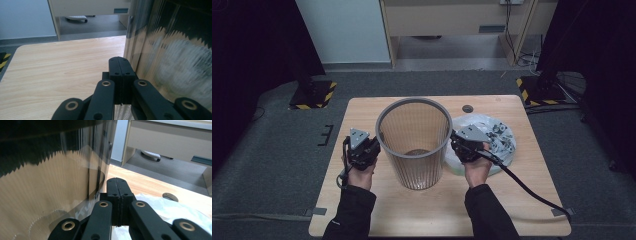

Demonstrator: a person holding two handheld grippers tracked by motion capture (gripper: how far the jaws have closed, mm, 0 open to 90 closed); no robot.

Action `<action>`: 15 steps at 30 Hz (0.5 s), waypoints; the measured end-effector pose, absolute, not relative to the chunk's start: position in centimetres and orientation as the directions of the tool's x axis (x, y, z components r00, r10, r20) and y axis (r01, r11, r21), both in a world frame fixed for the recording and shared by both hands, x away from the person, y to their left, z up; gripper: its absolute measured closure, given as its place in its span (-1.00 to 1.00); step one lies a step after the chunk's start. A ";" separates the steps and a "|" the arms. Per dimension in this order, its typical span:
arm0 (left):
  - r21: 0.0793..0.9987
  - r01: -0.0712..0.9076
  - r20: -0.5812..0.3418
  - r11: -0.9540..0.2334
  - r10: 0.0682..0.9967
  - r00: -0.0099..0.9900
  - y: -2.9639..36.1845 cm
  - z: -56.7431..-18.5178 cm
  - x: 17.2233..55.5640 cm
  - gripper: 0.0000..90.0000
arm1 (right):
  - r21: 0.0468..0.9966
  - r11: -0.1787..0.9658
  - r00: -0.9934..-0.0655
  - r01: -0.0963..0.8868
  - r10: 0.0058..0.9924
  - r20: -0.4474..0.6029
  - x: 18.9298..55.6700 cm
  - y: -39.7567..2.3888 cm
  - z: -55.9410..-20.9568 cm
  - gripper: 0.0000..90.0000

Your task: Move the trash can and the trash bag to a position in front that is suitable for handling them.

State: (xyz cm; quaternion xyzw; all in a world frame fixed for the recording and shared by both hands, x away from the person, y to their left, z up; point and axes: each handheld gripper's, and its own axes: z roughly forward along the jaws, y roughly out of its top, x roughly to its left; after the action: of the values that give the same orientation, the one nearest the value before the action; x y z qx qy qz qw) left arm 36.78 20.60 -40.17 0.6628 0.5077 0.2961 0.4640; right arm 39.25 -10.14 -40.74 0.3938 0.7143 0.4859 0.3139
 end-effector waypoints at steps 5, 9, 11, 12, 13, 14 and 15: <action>0.920 0.385 -0.061 -0.078 0.940 0.337 19.2 -40.2 36.0 1.00 | 0.936 0.234 -0.491 0.264 0.868 -0.079 38.2 -11.5 -40.6 1.00; 0.921 0.378 -0.046 -0.099 0.933 0.356 17.9 -40.2 35.5 1.00 | 0.937 0.216 -0.475 0.274 0.878 -0.063 37.5 -12.9 -40.6 1.00; 0.923 0.370 -0.040 -0.109 0.927 0.372 17.3 -40.2 35.3 1.00 | 0.936 0.214 -0.471 0.280 0.880 -0.060 37.1 -13.6 -40.6 0.99; 0.922 0.370 -0.040 -0.113 0.923 0.383 17.0 -40.2 35.1 1.00 | 0.936 0.217 -0.470 0.278 0.880 -0.064 36.9 -14.0 -40.5 0.99; 0.923 0.366 -0.036 -0.119 0.921 0.388 16.7 -40.2 35.0 1.00 | 0.934 0.222 -0.469 0.279 0.881 -0.070 36.7 -14.4 -40.5 0.98; 0.923 0.364 -0.031 -0.125 0.919 0.394 16.4 -40.2 34.9 1.00 | 0.933 0.224 -0.467 0.281 0.881 -0.071 36.6 -14.7 -40.5 0.97; 0.923 0.363 -0.029 -0.129 0.917 0.397 16.1 -40.2 34.8 1.00 | 0.933 0.222 -0.466 0.283 0.882 -0.069 36.4 -15.0 -40.5 0.97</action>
State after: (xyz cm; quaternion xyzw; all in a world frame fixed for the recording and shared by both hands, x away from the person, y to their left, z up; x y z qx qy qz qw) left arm 34.82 16.08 -40.19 0.6911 0.4632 0.2945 0.4703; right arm 36.37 -15.04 -40.46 0.4076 0.7143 0.4720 0.3175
